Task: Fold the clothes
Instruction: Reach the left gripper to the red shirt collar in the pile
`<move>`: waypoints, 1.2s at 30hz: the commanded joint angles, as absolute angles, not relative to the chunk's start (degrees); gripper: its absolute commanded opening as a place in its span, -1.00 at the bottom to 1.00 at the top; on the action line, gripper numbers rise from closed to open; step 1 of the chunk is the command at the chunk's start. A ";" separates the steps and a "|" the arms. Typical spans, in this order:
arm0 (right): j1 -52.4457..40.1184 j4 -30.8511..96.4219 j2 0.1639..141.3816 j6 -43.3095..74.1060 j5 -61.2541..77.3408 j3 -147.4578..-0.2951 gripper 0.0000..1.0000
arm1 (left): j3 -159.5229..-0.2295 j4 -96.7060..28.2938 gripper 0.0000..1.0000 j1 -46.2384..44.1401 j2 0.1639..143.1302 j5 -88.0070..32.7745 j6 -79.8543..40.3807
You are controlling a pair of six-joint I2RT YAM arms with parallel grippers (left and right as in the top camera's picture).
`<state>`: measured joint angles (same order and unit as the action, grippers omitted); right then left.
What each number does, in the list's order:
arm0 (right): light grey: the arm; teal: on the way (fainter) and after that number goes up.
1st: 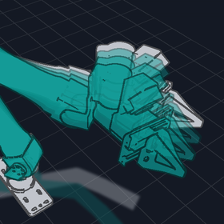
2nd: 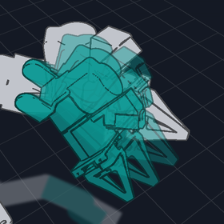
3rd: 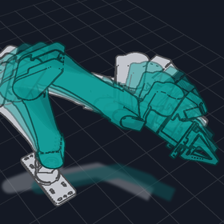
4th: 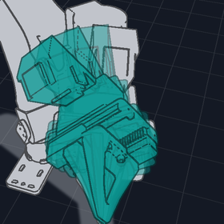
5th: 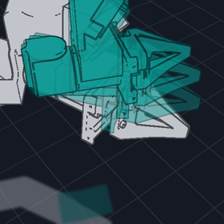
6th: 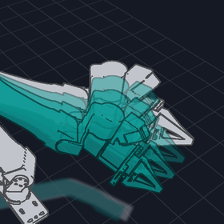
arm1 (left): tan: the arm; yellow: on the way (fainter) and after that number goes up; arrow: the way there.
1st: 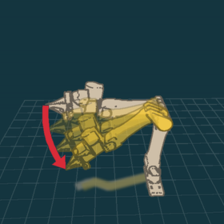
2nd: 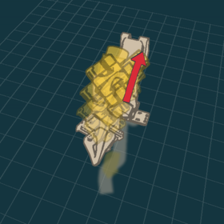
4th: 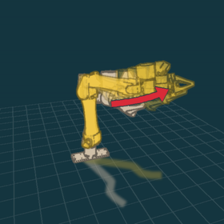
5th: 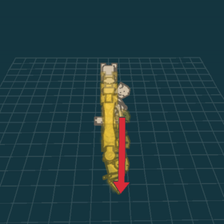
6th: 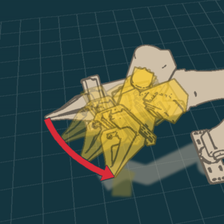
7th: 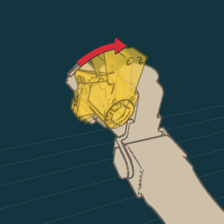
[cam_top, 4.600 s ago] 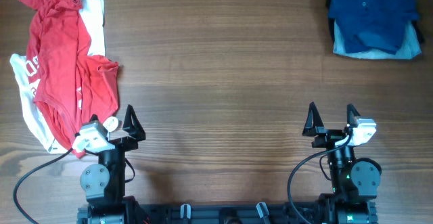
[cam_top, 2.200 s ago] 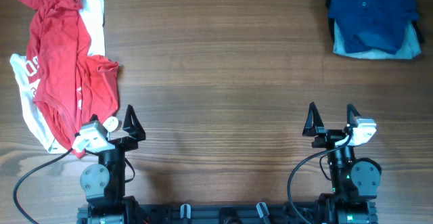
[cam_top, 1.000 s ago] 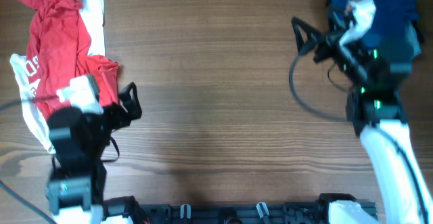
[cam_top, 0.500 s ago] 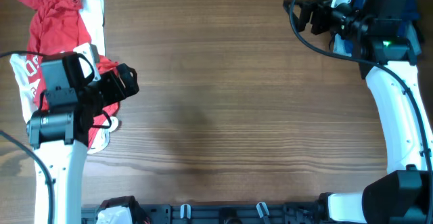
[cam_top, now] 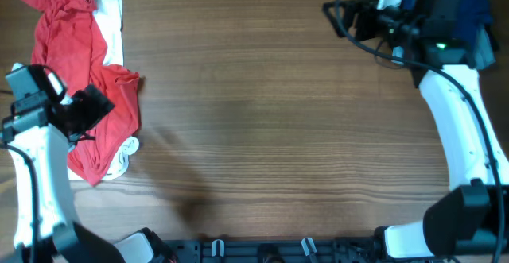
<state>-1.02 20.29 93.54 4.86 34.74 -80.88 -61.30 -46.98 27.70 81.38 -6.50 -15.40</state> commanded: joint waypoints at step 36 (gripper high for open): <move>-11.07 14.37 101.86 3.18 30.37 -82.11 0.99 | -62.04 -33.74 0.61 38.17 101.36 -2.92 -6.17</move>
